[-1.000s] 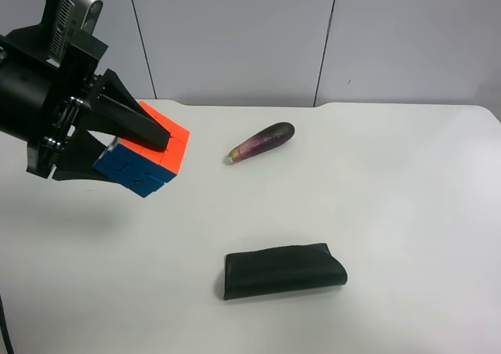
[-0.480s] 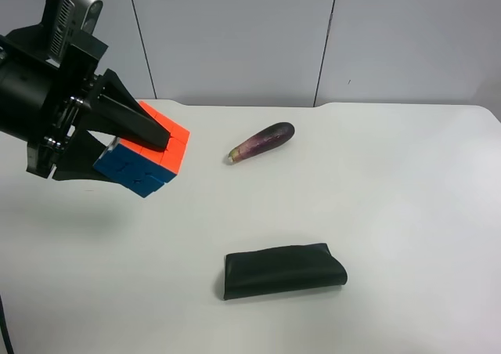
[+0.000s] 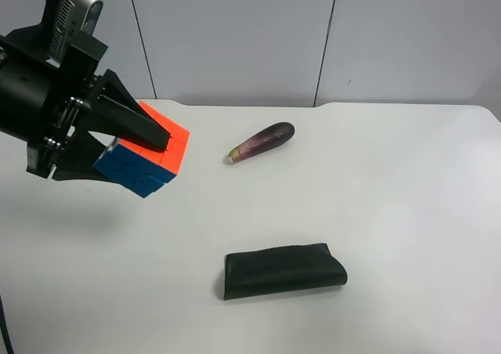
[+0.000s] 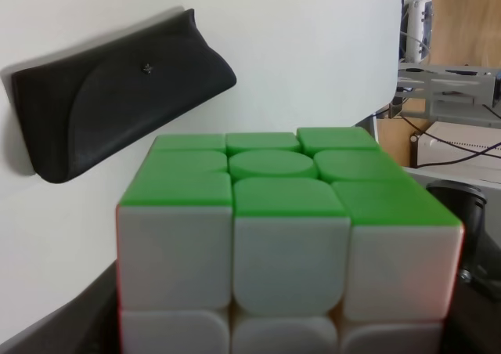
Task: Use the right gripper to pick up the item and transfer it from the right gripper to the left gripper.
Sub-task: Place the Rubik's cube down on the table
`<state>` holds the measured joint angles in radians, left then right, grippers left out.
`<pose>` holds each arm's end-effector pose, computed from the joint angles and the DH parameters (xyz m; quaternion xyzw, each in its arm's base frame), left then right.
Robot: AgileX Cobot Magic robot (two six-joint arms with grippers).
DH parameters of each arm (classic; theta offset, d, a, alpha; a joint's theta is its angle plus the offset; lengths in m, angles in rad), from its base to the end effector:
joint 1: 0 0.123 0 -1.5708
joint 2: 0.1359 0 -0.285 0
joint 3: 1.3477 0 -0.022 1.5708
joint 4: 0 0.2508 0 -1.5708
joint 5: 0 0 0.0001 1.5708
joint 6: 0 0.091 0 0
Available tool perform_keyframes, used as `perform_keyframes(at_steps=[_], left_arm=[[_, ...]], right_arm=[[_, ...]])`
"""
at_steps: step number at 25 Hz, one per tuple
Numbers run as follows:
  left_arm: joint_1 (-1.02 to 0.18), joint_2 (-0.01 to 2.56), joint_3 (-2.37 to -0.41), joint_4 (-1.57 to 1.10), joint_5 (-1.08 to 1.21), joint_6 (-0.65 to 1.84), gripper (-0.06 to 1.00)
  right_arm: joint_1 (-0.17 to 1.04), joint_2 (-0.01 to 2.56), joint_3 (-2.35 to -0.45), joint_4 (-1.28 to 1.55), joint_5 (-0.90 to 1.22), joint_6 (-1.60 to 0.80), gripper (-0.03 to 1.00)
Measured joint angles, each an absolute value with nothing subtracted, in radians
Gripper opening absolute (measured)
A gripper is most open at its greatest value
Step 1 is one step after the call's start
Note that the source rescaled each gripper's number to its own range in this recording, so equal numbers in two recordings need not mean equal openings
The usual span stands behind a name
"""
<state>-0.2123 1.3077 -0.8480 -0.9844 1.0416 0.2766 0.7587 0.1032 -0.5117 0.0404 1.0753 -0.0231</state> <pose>0.2133 -0.1130 0.2777 0.0128 0.9023 -0.4229 0.0826 0.0045 0.0088 0.2793 -0.3351 0.8132 0.1898 0.4364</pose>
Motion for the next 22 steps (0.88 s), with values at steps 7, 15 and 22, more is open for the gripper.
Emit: perform_keyframes(at_steps=[7,15,22], left_arm=[[-0.212,1.308,-0.848,-0.983,1.042,0.288,0.01],[-0.212,1.308,-0.848,-0.983,1.041,0.325,0.01],[-0.212,1.308,-0.848,-0.966,0.985,0.412,0.01]], right_arm=[[0.418,0.045,-0.512,0.040,1.076,-0.023,1.00],[0.168,-0.003,-0.512,0.039,1.076,-0.023,1.00],[0.158,-0.003,-0.512,0.039,1.076,-0.023,1.00]])
